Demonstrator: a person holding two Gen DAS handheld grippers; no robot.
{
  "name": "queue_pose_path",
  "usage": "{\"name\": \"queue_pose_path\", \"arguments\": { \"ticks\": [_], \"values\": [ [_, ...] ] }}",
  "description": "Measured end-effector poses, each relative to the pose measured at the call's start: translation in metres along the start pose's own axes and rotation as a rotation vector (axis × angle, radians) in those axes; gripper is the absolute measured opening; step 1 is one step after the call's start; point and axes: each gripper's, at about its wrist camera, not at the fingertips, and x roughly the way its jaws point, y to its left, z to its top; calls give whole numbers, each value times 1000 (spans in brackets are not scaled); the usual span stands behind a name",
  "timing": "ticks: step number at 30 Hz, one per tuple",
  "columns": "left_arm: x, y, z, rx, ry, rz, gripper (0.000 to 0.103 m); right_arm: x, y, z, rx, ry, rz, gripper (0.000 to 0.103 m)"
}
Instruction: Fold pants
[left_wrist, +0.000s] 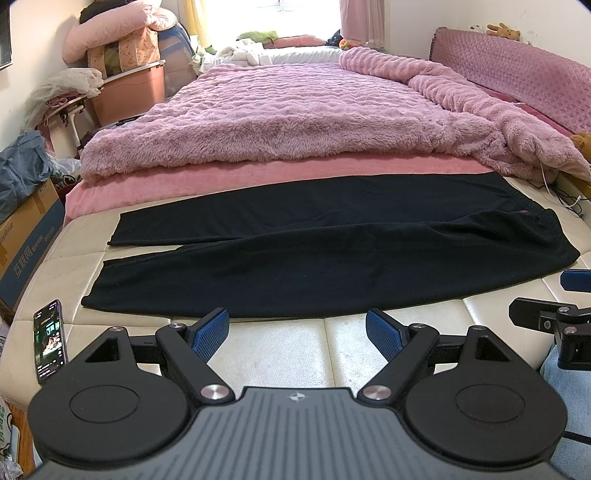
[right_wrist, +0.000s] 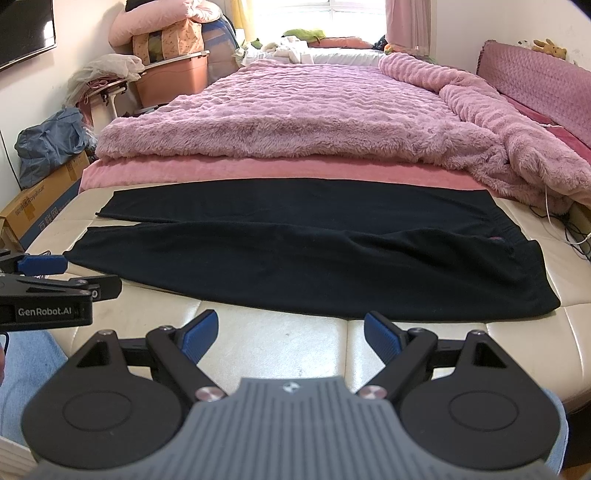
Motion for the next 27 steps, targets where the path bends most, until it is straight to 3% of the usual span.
{"name": "queue_pose_path", "arguments": {
  "ticks": [27],
  "values": [
    [3, -14, 1, 17, 13, -14, 98, 9, -5, 4, 31, 26, 2, 82]
  ]
}}
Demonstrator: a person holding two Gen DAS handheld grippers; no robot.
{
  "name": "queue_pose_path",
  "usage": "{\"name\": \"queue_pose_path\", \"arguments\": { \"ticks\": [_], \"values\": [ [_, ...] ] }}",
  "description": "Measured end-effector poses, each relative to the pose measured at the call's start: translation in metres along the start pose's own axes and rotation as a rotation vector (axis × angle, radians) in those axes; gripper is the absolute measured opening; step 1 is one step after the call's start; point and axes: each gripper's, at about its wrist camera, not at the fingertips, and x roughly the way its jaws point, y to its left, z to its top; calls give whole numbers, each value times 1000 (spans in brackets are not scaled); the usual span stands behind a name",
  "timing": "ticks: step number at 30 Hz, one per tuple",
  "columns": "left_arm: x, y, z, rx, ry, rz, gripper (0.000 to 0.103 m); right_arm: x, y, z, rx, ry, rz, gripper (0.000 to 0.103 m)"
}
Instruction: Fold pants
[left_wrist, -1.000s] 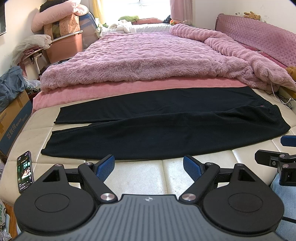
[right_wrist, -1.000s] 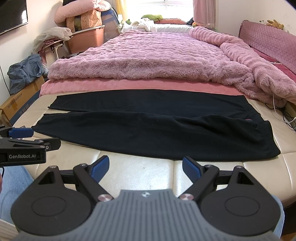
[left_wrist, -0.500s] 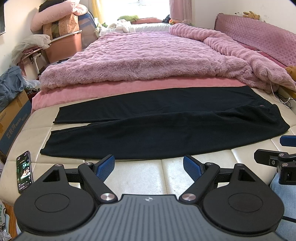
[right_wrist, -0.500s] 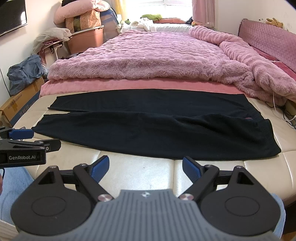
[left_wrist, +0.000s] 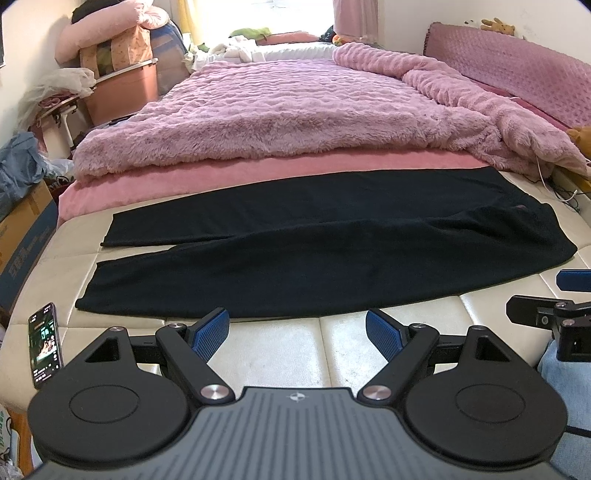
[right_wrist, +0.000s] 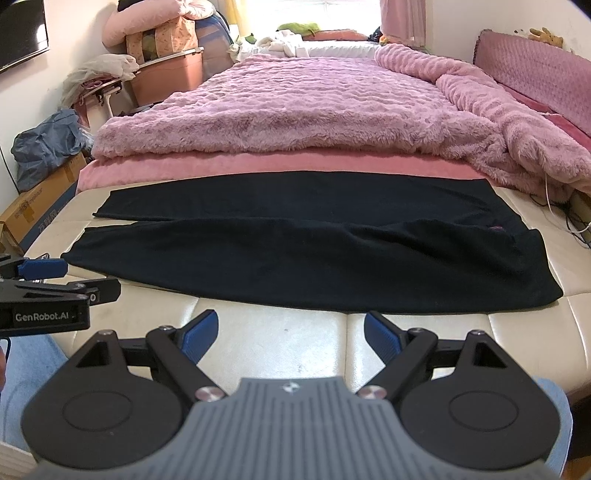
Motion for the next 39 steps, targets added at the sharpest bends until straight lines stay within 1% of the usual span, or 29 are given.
{"name": "queue_pose_path", "arguments": {
  "ticks": [4, 7, 9, 11, 13, 14, 16, 17, 18, 19, 21, 22, 24, 25, 27, 28, 30, 32, 36, 37, 39],
  "values": [
    [5, 2, 8, 7, 7, -5, 98, 3, -6, 5, 28, 10, 1, 82],
    [13, 7, 14, 22, 5, -9, 98, 7, -14, 13, 33, 11, -15, 82],
    [20, 10, 19, 50, -3, -1, 98, 11, -18, 18, 21, 0, -38, 82],
    [29, 14, 24, 88, -15, 16, 98, 14, -25, 22, 7, -23, -57, 82],
    [38, 18, 26, 125, -24, 30, 94, 18, -39, 26, -8, -63, -65, 82],
    [43, 20, 27, 152, -33, 25, 92, 20, -46, 28, -15, -80, -72, 82],
    [55, 25, 27, 223, -42, 11, 85, 25, -63, 31, -45, -119, -93, 82],
    [62, 28, 26, 271, -41, 3, 85, 28, -72, 33, -60, -130, -105, 82],
    [69, 30, 24, 317, -35, -1, 81, 34, -83, 35, -86, -134, -123, 82],
    [77, 33, 21, 373, -21, 4, 70, 39, -91, 37, -104, -127, -137, 82],
    [95, 36, 12, 489, 17, 39, 60, 51, -111, 38, -151, -119, -156, 81],
    [104, 40, 7, 531, 36, 48, 56, 58, -122, 39, -184, -106, -168, 80],
    [117, 51, -4, 602, 74, 27, 54, 71, -142, 39, -248, -61, -193, 70],
    [124, 56, -10, 638, 89, 27, 54, 76, -151, 38, -276, -42, -200, 64],
    [135, 63, -23, 745, 113, 62, 54, 86, -169, 36, -323, 0, -214, 60],
    [140, 67, -30, 797, 121, 84, 54, 90, -179, 34, -336, 22, -219, 56],
    [149, 75, -40, 849, 153, 99, 54, 99, -198, 30, -333, 71, -227, 55],
    [154, 86, -46, 874, 174, 139, 54, 108, -215, 26, -318, 107, -242, 54],
    [161, 98, -52, 962, 191, 222, 53, 118, -231, 16, -320, 155, -274, 54],
    [165, 101, -54, 981, 202, 246, 49, 121, -235, 14, -325, 166, -286, 54],
    [171, 106, -55, 1007, 217, 275, 47, 124, -238, 12, -337, 181, -311, 54]
  ]
}}
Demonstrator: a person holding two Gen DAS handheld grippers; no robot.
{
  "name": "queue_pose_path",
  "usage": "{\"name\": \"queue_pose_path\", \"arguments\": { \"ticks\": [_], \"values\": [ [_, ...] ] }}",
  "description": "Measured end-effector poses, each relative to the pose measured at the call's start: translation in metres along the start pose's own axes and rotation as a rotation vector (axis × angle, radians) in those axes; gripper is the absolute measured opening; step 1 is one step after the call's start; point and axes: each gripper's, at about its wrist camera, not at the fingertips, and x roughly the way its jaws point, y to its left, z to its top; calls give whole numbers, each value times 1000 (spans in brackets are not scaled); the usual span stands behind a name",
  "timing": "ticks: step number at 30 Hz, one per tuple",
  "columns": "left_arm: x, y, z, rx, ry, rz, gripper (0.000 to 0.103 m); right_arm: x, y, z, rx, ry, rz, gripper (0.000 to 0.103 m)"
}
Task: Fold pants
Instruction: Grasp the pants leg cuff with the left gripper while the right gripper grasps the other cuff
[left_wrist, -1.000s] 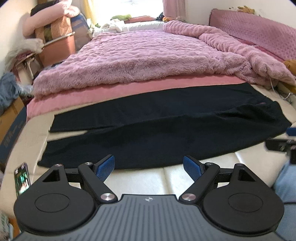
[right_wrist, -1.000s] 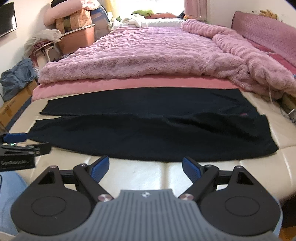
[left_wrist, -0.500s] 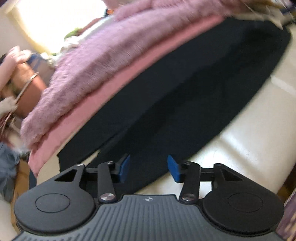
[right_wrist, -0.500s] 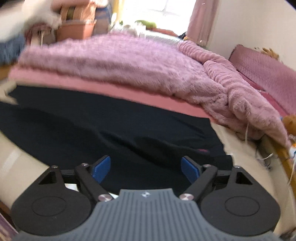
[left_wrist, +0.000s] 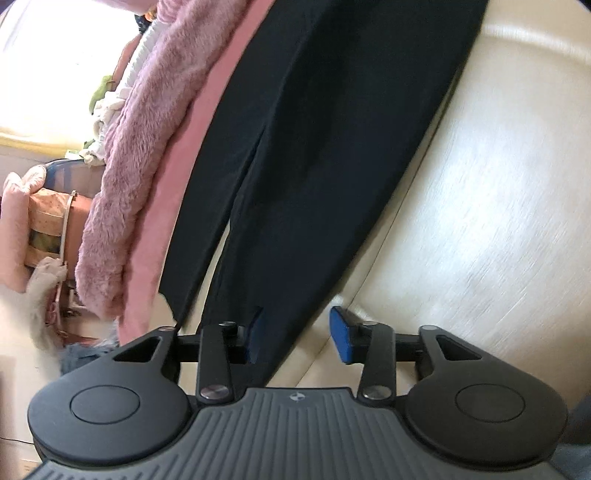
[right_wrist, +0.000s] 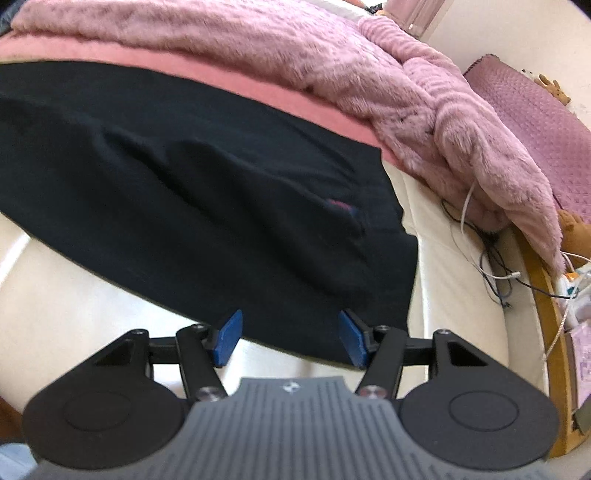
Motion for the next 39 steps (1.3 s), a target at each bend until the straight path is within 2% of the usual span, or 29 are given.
{"name": "queue_pose_path", "arguments": {
  "ticks": [2, 6, 8, 10, 13, 15, 17, 21, 22, 24, 25, 30, 34, 37, 39],
  "values": [
    [0, -2, -1, 12, -7, 7, 46, 3, -1, -2, -13, 14, -19, 54],
    [3, -18, 1, 112, -21, 71, 45, 7, -9, -4, 4, 27, -34, 54],
    [4, -23, 3, 125, -16, 96, 44, 7, -12, -5, 12, 33, -42, 54],
    [4, -24, 7, 110, -13, 106, 31, 9, -16, -6, 26, 39, -46, 54],
    [2, -28, 14, 105, -41, 134, 29, 7, -19, -8, 38, 44, -58, 54],
    [10, -36, 20, 169, -14, 154, 25, 5, -22, -11, 43, 46, -61, 54],
    [12, -40, 23, 216, -7, 170, 25, 2, -25, -12, 35, 53, -67, 55],
    [16, -32, 20, 179, 8, 174, 28, -8, -31, -19, -32, 55, -70, 56],
    [16, -31, 21, 158, 25, 168, 20, -8, -32, -22, -68, 55, -71, 56],
    [15, -16, 27, 19, 54, 91, 7, -7, -31, -29, -166, 68, -82, 56],
    [14, -10, 30, -42, 60, 68, 5, -4, -30, -32, -229, 72, -90, 55],
    [6, 23, 38, -272, 57, 55, 1, 5, -14, -39, -517, 33, -86, 55],
    [1, 39, 43, -373, 75, 62, 1, 26, 1, -42, -728, 61, -72, 31],
    [-4, 49, 44, -438, 81, 59, 1, 36, 6, -47, -847, 51, -92, 27],
    [-9, 50, 43, -469, 81, 65, 1, 39, 4, -48, -868, 36, -101, 22]
  ]
}}
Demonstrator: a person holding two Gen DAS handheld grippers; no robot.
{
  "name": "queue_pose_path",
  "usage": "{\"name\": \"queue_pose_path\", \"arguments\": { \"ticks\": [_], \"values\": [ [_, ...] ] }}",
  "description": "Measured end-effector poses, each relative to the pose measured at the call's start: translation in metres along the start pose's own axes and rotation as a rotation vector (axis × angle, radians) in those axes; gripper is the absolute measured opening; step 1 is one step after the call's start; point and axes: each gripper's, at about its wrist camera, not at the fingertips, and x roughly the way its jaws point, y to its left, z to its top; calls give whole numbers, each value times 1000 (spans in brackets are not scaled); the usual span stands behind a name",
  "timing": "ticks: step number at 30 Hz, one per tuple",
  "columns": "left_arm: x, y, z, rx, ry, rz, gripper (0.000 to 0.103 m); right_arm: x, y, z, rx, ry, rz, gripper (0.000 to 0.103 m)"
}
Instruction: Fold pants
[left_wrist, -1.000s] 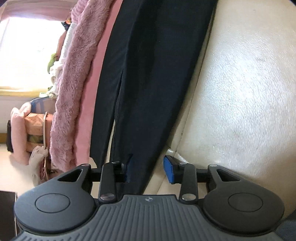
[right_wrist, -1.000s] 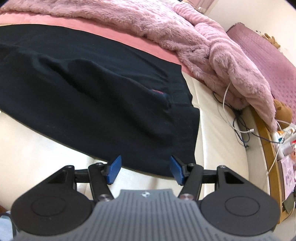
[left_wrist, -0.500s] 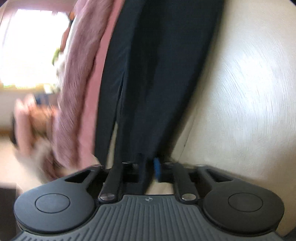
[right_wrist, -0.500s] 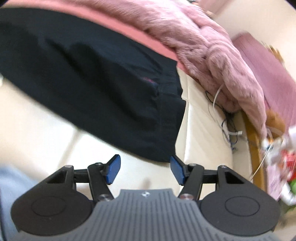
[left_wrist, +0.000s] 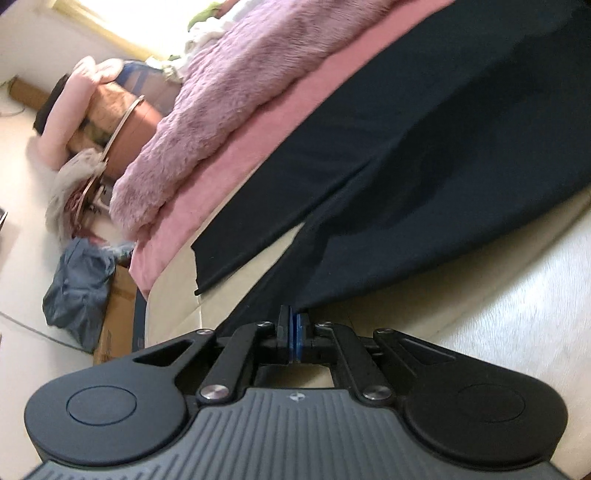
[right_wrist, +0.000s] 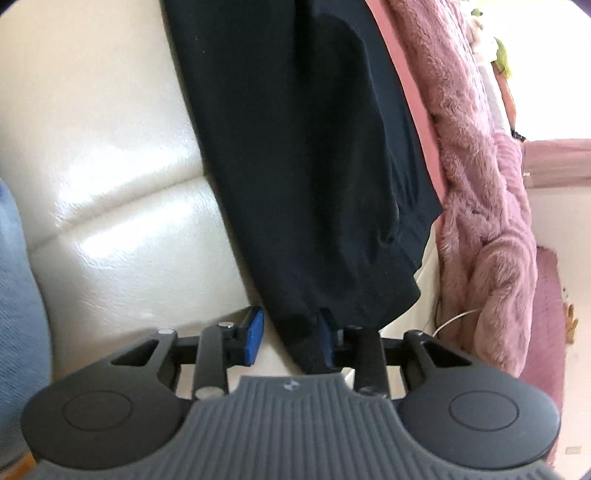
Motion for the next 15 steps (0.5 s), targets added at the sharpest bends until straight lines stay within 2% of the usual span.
{"name": "queue_pose_path", "arguments": {
  "ticks": [2, 8, 15],
  "values": [
    [-4, 0, 1, -21, 1, 3, 1, 2, 0, -1, 8, 13, -11, 0],
    [-18, 18, 9, -112, -14, -9, 1, -13, -15, -8, 158, -36, -84, 0],
    [-23, 59, 51, -166, -54, 17, 1, -44, -90, 7, 345, -134, -220, 0]
  ]
}}
